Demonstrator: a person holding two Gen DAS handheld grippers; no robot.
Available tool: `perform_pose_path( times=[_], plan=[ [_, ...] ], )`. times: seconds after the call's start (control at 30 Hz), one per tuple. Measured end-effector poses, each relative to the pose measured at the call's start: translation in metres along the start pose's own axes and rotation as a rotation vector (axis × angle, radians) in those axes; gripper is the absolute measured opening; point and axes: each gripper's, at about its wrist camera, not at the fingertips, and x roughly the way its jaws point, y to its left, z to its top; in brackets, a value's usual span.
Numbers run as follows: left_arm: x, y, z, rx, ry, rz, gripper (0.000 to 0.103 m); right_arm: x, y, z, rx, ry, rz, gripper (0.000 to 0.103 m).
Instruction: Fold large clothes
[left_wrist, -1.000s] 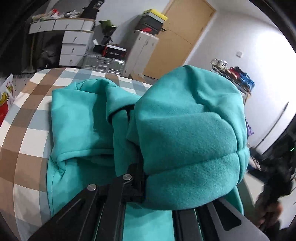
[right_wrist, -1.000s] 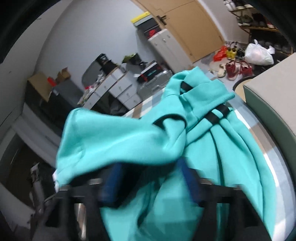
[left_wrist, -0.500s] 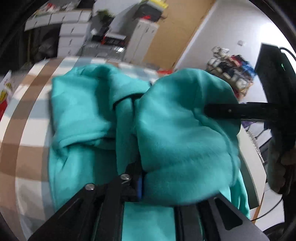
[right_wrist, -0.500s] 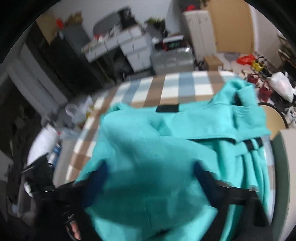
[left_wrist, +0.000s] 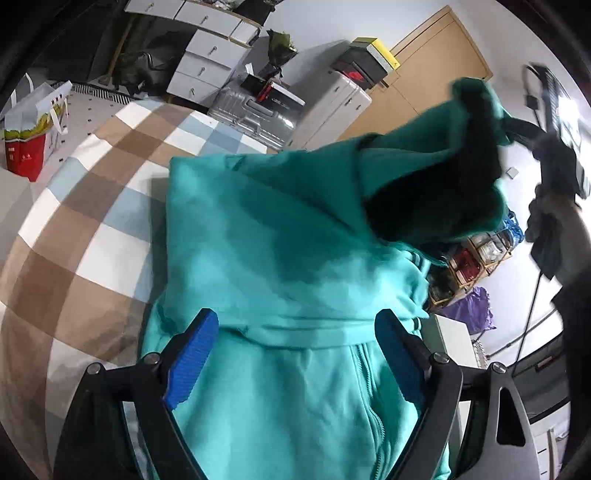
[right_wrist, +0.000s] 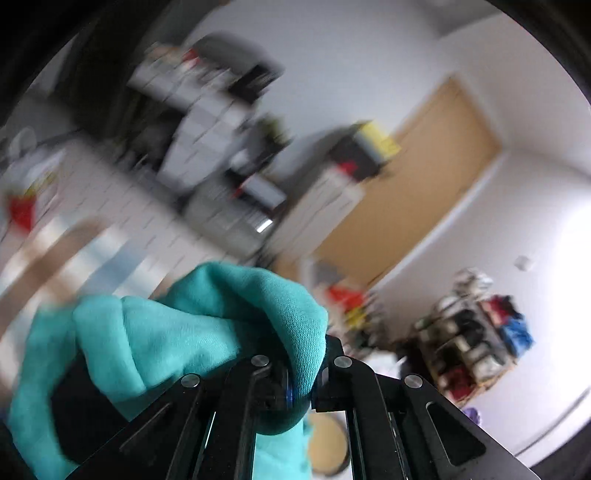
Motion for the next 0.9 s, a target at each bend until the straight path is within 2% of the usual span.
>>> perform_pose_path(
  times=[0.03, 0.07, 0.13, 0.17, 0.2, 0.3, 0.4, 0.47, 0.53, 0.6, 0.7, 0.73, 0.8, 0.9],
  plan=[
    [-0.003, 0.001, -0.002, 0.004, -0.009, 0.013, 0.084, -0.003, -0.009, -0.009, 0.088, -0.022, 0.029, 0.004],
    [-0.004, 0.001, -0.003, 0.007, -0.012, 0.024, 0.084, -0.008, -0.01, -0.021, 0.108, -0.049, 0.083, 0.005],
    [-0.005, 0.004, -0.003, 0.009, -0.01, 0.027, 0.084, -0.023, -0.003, -0.05, 0.08, -0.066, 0.174, 0.005],
    [-0.007, 0.007, -0.004, 0.006, -0.013, 0.024, 0.084, -0.031, 0.003, -0.072, 0.068, -0.037, 0.263, 0.005],
    [-0.007, 0.007, -0.003, 0.003, -0.014, 0.023, 0.084, -0.039, 0.009, -0.09, 0.047, -0.018, 0.305, 0.005],
    [-0.005, 0.009, -0.003, -0.026, -0.005, 0.003, 0.084, -0.086, 0.03, -0.175, 0.008, -0.011, 0.403, 0.005],
    [-0.003, 0.005, -0.005, -0.036, 0.01, -0.026, 0.084, -0.106, 0.051, -0.235, 0.069, 0.092, 0.5, 0.006],
    [-0.001, -0.002, -0.008, -0.006, 0.021, -0.035, 0.084, -0.109, 0.064, -0.263, 0.098, 0.177, 0.523, 0.006],
    [0.004, -0.008, -0.011, 0.029, 0.05, -0.049, 0.084, -0.109, 0.066, -0.289, 0.18, 0.259, 0.551, 0.007],
    [0.014, -0.015, -0.015, 0.057, 0.104, -0.07, 0.084, -0.091, 0.065, -0.304, 0.31, 0.357, 0.61, 0.008],
    [0.031, -0.023, -0.02, 0.084, 0.16, -0.069, 0.084, -0.062, 0.045, -0.309, 0.54, 0.432, 0.733, 0.009],
    [0.043, -0.03, -0.022, 0.109, 0.208, -0.067, 0.084, -0.054, 0.034, -0.316, 0.656, 0.434, 0.8, 0.009],
    [0.061, -0.04, -0.026, 0.142, 0.266, -0.065, 0.084, -0.057, 0.018, -0.315, 0.751, 0.395, 0.819, 0.008],
    [0.081, -0.058, -0.027, 0.186, 0.272, -0.041, 0.084, -0.066, -0.003, -0.309, 0.807, 0.289, 0.849, 0.008]
  ],
)
